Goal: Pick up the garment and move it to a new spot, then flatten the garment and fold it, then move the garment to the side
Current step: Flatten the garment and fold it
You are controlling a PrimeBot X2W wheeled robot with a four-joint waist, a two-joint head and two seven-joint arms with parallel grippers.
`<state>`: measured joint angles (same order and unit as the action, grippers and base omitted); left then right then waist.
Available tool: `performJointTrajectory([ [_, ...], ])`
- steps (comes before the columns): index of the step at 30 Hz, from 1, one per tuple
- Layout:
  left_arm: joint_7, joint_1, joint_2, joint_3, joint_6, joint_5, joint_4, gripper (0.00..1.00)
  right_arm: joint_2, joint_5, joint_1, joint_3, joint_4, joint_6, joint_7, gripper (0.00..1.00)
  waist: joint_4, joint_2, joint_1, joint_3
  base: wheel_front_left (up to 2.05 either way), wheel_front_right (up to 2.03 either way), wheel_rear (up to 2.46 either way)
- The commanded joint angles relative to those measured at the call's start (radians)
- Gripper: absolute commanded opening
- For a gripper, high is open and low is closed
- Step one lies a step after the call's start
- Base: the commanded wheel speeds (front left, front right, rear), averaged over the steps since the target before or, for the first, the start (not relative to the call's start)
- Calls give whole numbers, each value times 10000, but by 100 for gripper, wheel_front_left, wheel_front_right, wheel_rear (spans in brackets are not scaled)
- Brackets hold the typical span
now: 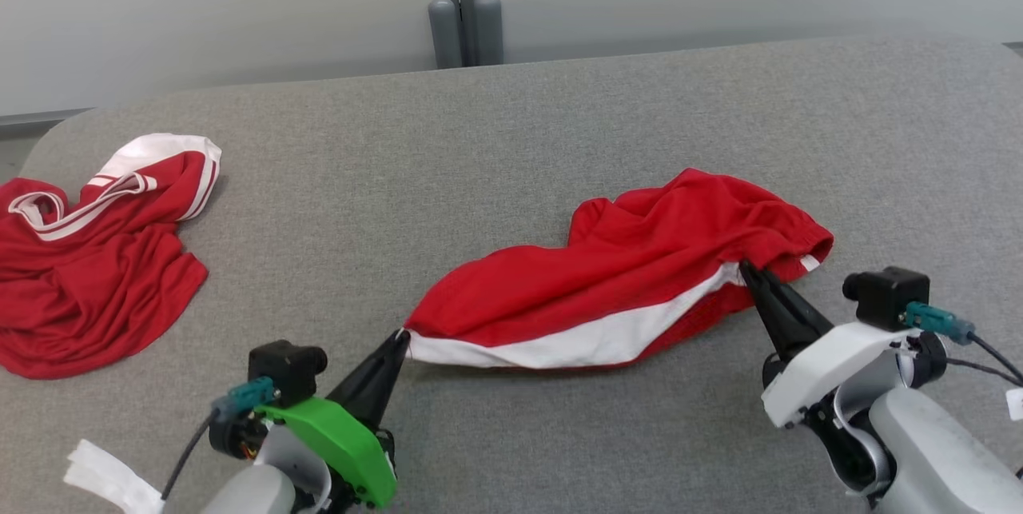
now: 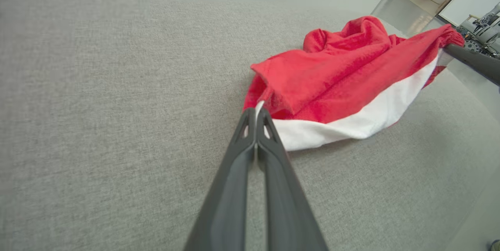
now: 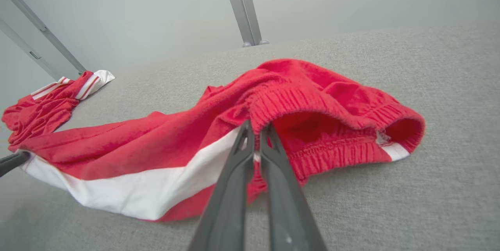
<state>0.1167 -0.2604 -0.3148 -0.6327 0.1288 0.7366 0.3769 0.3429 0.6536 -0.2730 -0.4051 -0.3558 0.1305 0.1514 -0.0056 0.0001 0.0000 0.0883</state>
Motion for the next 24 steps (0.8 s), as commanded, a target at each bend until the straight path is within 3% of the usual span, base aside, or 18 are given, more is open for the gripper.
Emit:
performJointTrajectory([
  [1, -42, -415, -158, 105, 20, -26, -292, 0, 108, 159, -324, 33, 235, 4, -36, 0, -26, -1, 0, 36, 0, 0, 0],
  [7, -564, -2040, -761, 486, 13, -156, -1328, 0, 551, 817, -1640, 86, 811, 4, -319, 0, 38, -1, 0, 616, 0, 0, 0],
  [9, -758, -3018, -1181, 550, 13, -636, -1383, 0, 736, 1042, -2351, 20, 848, 4, -438, 0, 60, -1, 0, 990, 0, 0, 0],
  [12, -975, -4432, -1206, 612, 5, -761, -1382, 0, 1009, 1508, -3570, -229, 932, 4, -670, 0, 73, -1, 0, 1740, 0, 0, 0],
  [17, -1315, -7101, -1538, 261, 4, -384, -845, 0, 1463, 2586, -6052, -791, 690, 4, -992, 0, 109, -1, 0, 2946, 0, 0, 0],
  [24, -1040, -10631, -1812, -15, 5, 411, 487, 0, 1584, 3925, -9444, -1289, -126, 4, -1156, 0, 174, -1, 0, 4212, 0, 0, 0],
])
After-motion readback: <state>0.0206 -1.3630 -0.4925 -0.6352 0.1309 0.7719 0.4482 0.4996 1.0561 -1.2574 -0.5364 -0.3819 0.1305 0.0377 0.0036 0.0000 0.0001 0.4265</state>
